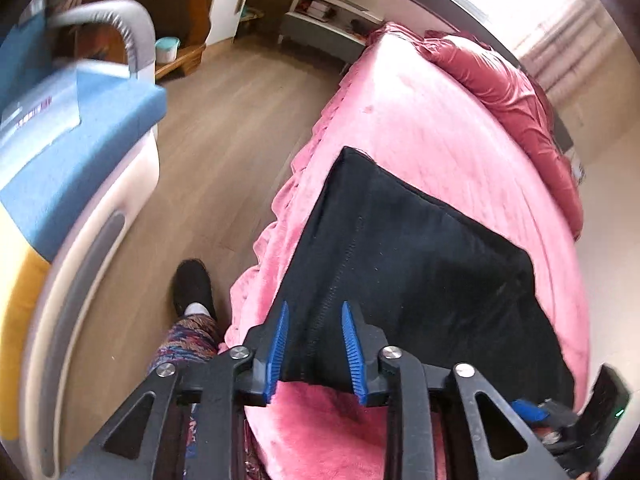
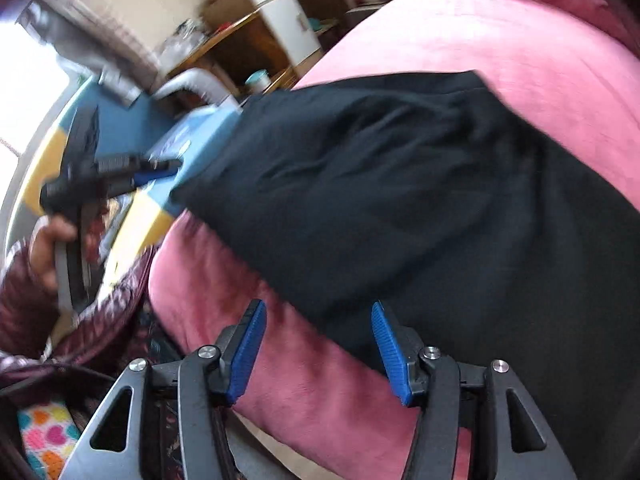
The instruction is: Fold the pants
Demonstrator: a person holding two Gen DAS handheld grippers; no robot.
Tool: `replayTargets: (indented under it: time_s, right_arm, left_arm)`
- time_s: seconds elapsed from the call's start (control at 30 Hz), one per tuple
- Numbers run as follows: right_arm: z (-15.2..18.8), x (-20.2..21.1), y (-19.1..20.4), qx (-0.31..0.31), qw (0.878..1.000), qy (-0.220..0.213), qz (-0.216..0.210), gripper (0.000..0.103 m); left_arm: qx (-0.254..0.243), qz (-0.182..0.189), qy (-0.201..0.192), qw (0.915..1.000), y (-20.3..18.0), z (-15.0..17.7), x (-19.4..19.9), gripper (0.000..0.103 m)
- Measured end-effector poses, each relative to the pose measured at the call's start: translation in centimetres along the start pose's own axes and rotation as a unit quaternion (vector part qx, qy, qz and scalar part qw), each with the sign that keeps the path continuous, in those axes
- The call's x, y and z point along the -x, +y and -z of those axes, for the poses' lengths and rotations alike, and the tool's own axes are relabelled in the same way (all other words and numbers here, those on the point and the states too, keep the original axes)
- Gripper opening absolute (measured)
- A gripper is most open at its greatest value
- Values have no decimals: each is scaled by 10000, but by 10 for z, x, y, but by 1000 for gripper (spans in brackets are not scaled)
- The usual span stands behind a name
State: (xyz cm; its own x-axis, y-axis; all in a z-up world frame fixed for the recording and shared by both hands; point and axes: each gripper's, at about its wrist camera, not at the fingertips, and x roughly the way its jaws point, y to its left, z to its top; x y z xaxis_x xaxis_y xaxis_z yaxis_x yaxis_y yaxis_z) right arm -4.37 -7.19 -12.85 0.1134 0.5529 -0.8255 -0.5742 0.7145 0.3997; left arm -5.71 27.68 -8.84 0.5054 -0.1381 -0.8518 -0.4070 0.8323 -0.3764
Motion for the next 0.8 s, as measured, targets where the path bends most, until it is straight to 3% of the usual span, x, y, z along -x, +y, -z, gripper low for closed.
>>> replayTargets:
  time_s: [0.1, 0.13, 0.2, 0.27, 0.33, 0.47, 0.67, 0.73, 0.8]
  right_arm:
    - [0, -16, 3, 177, 9994, 151, 251, 52]
    - [-3, -18, 5, 230, 9990, 168, 333, 36]
    - [-9, -25, 11, 354, 9981, 181, 477, 22]
    - [-10, -24, 13, 433, 9979, 175, 450, 13]
    - [-9, -24, 17, 508, 9975, 157, 458, 10]
    - [-8, -21, 15, 394, 9987, 92, 316, 9]
    - [-2, -9, 12, 300, 9993, 1, 216, 9]
    - [0, -6, 10, 221, 9996, -41, 193, 8]
    - [1, -7, 8, 189, 9997, -22, 177, 8]
  left_arm:
    - [-7, -105, 123, 9999, 0, 1, -6, 30]
    - [-8, -97, 178, 9998, 0, 2, -9, 30]
    - [-14, -155, 259, 9995, 0, 4, -16, 30]
    - [-143, -103, 304, 9994, -6, 7, -21, 20]
    - [-444, -167, 189, 9987, -16, 9, -20, 7]
    - [-604, -157, 4, 9980, -22, 4, -17, 0]
    - [-594, 46, -657, 9961, -26, -18, 10, 0]
    - [-461, 90, -509, 9976, -18, -19, 8, 0]
    - [-258, 166, -281, 9991, -7, -15, 2, 11]
